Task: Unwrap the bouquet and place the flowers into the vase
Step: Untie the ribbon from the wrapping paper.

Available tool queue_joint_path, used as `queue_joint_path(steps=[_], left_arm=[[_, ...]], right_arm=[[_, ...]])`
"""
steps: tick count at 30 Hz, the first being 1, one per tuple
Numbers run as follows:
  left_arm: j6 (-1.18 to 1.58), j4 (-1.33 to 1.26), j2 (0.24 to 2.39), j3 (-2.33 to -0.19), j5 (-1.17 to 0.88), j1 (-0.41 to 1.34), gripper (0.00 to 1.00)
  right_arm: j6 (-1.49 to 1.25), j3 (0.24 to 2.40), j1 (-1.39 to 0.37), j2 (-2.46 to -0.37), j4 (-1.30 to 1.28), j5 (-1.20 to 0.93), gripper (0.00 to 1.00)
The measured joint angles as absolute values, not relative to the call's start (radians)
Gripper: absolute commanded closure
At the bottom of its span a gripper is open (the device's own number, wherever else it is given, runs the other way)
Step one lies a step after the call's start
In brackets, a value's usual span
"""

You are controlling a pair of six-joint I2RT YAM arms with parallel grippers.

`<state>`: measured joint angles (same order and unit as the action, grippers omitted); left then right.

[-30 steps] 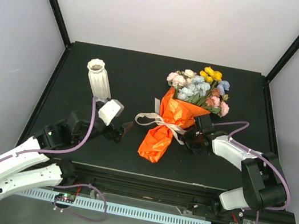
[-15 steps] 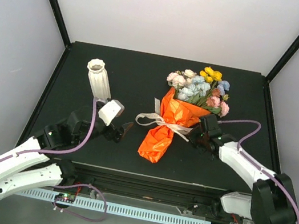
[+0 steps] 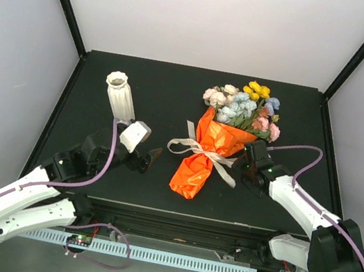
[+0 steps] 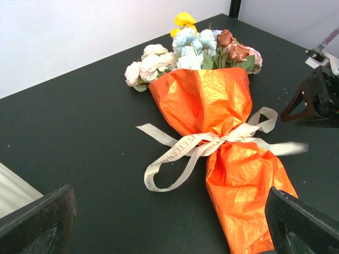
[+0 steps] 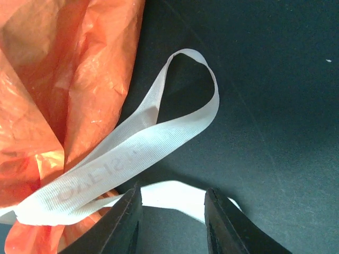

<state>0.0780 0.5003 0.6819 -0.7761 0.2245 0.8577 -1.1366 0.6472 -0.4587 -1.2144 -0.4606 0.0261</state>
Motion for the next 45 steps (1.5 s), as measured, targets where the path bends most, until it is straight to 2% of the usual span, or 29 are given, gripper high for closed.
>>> queue_joint_path(steps=[14, 22, 29, 34, 45], left_arm=[[0.078, 0.500, 0.663, -0.768, 0.224, 0.858, 0.01], [0.078, 0.500, 0.661, -0.765, 0.219, 0.858, 0.01], [0.078, 0.500, 0.660, -0.762, 0.218, 0.858, 0.01], [0.078, 0.500, 0.661, -0.760, 0.217, 0.858, 0.01], [0.078, 0.500, 0.663, -0.760, 0.217, 0.858, 0.01]], right_arm=[[-1.125, 0.607, -0.458, -1.319, -0.337, -0.032, 0.61], [-0.885, 0.528, -0.492, -1.244, -0.141, -0.086, 0.58], [-0.725, 0.528, -0.493, -1.296, -0.041, -0.144, 0.56], [-0.665, 0.528, -0.495, -1.369, -0.023, -0.184, 0.54], [-0.580, 0.532, -0.571, -1.383, -0.007, -0.234, 0.48]])
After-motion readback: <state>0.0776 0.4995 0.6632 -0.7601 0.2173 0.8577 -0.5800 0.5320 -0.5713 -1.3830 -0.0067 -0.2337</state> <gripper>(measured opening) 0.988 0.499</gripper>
